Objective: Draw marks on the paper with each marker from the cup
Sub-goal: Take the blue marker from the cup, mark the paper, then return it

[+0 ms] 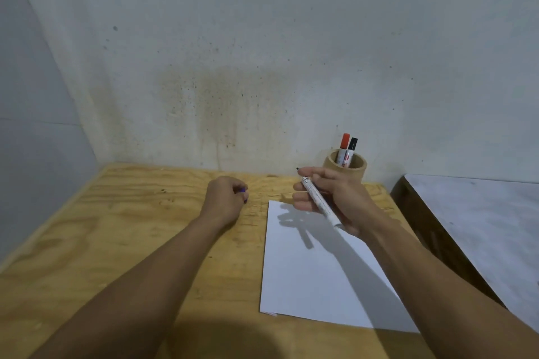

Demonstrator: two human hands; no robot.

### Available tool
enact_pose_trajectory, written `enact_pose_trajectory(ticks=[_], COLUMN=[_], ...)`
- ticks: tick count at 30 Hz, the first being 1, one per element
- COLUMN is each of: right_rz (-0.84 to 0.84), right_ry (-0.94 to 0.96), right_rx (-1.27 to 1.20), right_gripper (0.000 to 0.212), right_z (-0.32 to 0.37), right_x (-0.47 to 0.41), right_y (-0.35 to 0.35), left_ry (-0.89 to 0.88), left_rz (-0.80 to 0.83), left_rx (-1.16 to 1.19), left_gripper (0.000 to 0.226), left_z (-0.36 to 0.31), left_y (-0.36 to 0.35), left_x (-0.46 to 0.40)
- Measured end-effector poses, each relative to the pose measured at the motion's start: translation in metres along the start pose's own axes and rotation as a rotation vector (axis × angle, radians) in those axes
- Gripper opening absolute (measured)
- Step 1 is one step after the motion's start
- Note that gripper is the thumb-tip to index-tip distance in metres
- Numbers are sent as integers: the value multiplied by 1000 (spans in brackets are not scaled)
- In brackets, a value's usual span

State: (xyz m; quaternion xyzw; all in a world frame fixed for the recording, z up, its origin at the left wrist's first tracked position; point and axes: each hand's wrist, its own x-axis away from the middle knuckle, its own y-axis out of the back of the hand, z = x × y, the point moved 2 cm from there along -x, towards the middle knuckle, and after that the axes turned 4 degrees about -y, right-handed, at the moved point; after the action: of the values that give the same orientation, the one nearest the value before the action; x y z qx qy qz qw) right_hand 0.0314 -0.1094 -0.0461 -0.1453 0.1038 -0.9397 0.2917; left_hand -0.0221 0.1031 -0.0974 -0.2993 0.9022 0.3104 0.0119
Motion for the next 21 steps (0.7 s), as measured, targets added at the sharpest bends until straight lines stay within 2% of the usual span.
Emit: enact_pose_trajectory(ticks=[3,6,8,11,13,16,19,21], right_rz=[59,53,-9,-160,-236,-294,-303,-293], right_ry=[-19,67,89,100,117,127,148,162], right_rx=[-209,-162,-119,-12,77,162,265,322], right_gripper=[29,32,26,17,16,21,14,17], right_z=[-6,-16,-22,-29,-35,-41,-43,-44], right_x=[-5,-12,-18,-29,-37,-45,-47,-46], right_y=[-3,-4,-4,-6,-6,-8,-13,-17], left_ry=[-67,-113,-179,-411,-526,-584,-597,-581], left_rz=[7,14,-56,-156,-62,96,156,167], left_rx=[-102,-133,-127,-187,-205,-233,-313,-335], left_gripper=[20,34,45,29,23,28,35,39], left_z=[5,8,11,4,-1,-1,7,11], left_y=[-5,-8,-7,-3,-6,-13,-18,-19], left_x=[2,3,9,24,33,41,44,44])
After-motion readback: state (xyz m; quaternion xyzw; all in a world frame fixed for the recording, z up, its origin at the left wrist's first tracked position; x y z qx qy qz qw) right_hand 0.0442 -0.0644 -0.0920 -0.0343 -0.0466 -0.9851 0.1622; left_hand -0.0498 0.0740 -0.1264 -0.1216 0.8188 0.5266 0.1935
